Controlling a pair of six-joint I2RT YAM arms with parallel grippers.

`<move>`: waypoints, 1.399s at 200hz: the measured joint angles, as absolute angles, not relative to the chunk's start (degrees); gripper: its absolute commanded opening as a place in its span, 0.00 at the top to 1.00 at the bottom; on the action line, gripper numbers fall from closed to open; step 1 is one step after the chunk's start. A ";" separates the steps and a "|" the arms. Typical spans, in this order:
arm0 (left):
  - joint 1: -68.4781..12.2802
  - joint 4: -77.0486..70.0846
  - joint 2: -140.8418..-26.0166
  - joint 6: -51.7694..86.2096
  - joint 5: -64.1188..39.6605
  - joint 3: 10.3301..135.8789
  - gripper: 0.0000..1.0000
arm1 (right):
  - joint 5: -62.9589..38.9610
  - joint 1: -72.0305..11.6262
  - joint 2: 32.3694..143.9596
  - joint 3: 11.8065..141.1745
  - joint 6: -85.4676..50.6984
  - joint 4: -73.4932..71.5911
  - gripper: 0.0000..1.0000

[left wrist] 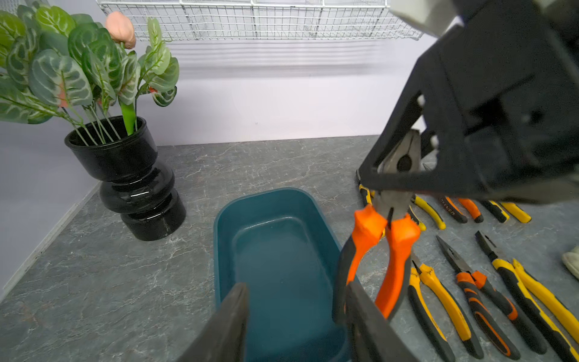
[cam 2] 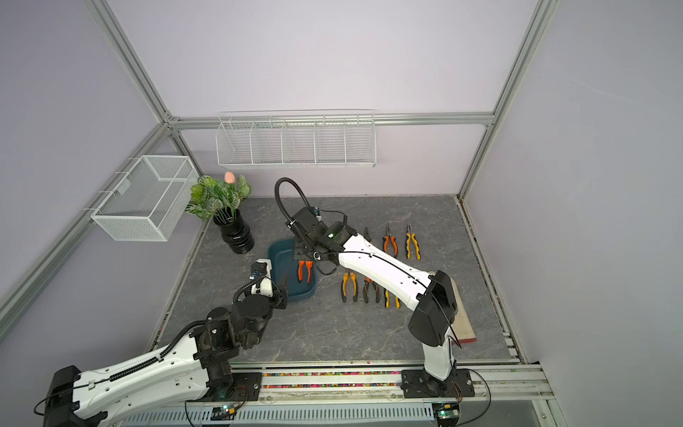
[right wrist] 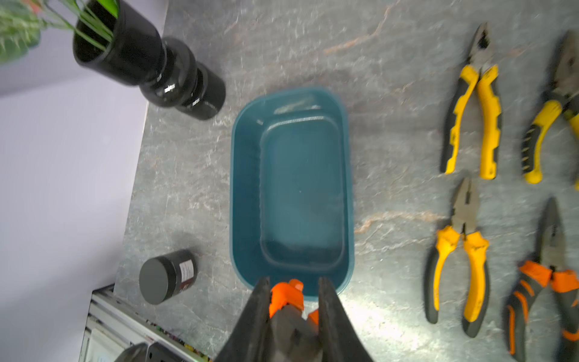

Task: Take the pliers out of the storage box
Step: Pick up the pliers from the storage box, then place the pliers at the center of the board.

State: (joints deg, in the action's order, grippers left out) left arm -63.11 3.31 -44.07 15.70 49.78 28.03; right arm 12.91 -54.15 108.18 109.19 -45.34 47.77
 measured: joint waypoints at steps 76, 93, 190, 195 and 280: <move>-63.09 8.45 -41.69 18.24 49.56 26.72 0.49 | 16.62 -43.77 93.78 100.57 -35.03 54.92 0.93; -63.11 8.47 -42.72 18.41 49.30 26.72 0.49 | 15.38 -35.88 85.47 94.32 -32.25 56.77 0.93; -63.05 8.10 -45.67 18.44 47.51 26.72 0.50 | -4.27 -7.03 77.87 70.65 -19.25 61.25 0.93; -63.05 8.10 -45.69 18.41 47.46 26.72 0.50 | -4.69 -6.81 78.65 70.52 -18.72 61.32 0.93; -63.05 8.08 -47.16 18.41 46.44 26.72 0.52 | -6.17 -5.43 87.99 70.50 -13.45 59.48 0.92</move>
State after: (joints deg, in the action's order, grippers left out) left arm -63.05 8.08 -47.16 18.41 46.44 26.72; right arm -6.17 -5.43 87.99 70.50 -13.45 59.48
